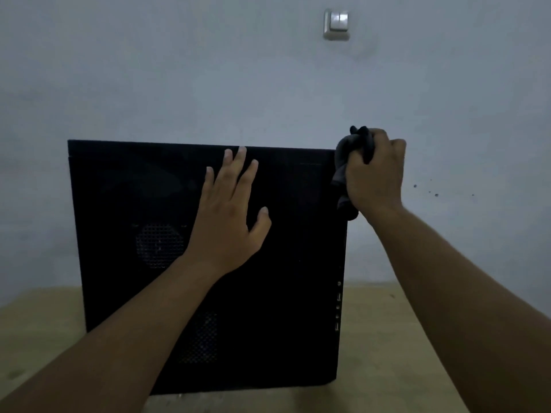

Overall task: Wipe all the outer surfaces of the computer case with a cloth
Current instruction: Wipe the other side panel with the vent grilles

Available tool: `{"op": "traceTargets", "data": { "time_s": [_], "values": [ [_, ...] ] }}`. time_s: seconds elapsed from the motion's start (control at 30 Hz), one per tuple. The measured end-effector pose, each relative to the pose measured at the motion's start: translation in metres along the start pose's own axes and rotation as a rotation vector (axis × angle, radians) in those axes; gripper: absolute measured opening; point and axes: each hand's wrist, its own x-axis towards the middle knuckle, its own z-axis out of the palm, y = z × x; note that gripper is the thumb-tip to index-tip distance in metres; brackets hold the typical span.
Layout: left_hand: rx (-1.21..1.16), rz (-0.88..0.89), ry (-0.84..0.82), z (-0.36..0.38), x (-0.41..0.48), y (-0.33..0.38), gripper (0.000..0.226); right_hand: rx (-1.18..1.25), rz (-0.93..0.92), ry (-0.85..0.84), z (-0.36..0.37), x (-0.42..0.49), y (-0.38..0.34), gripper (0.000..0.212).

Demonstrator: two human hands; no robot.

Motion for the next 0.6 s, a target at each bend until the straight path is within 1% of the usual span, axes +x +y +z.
{"op": "traceTargets", "data": {
  "time_s": [0.03,0.1,0.17,0.23,0.3,0.37,0.43,0.53,0.6],
  "values": [
    [0.003,0.005,0.005,-0.001,0.004,-0.002,0.073,0.007,-0.055,-0.028,0.000,0.001,-0.002,0.024],
    [0.004,0.014,0.017,-0.002,0.010,-0.004,0.073,-0.021,-0.228,-0.047,0.001,-0.006,-0.004,0.033],
    [-0.003,0.009,0.035,-0.001,0.014,-0.004,0.074,-0.137,-0.393,-0.027,0.008,-0.020,-0.006,0.039],
    [-0.018,0.009,0.049,0.001,0.014,-0.002,0.074,-0.255,-0.520,0.003,0.023,-0.038,-0.006,0.040],
    [-0.045,0.010,0.057,0.003,0.014,-0.002,0.073,-0.301,-0.639,-0.015,0.042,-0.060,-0.010,0.039],
    [-0.082,0.005,0.047,0.001,0.013,-0.004,0.071,-0.296,-0.720,-0.042,0.057,-0.081,-0.014,0.039],
    [-0.104,0.014,0.026,-0.003,0.011,-0.011,0.070,-0.276,-0.762,-0.085,0.064,-0.103,-0.015,0.039],
    [-0.074,0.051,-0.011,-0.012,0.001,-0.026,0.068,-0.312,-0.832,-0.203,0.062,-0.135,-0.001,0.044],
    [-0.046,0.056,-0.026,-0.016,-0.008,-0.033,0.067,-0.360,-0.928,-0.312,0.053,-0.157,0.020,0.042]
  ]
}}
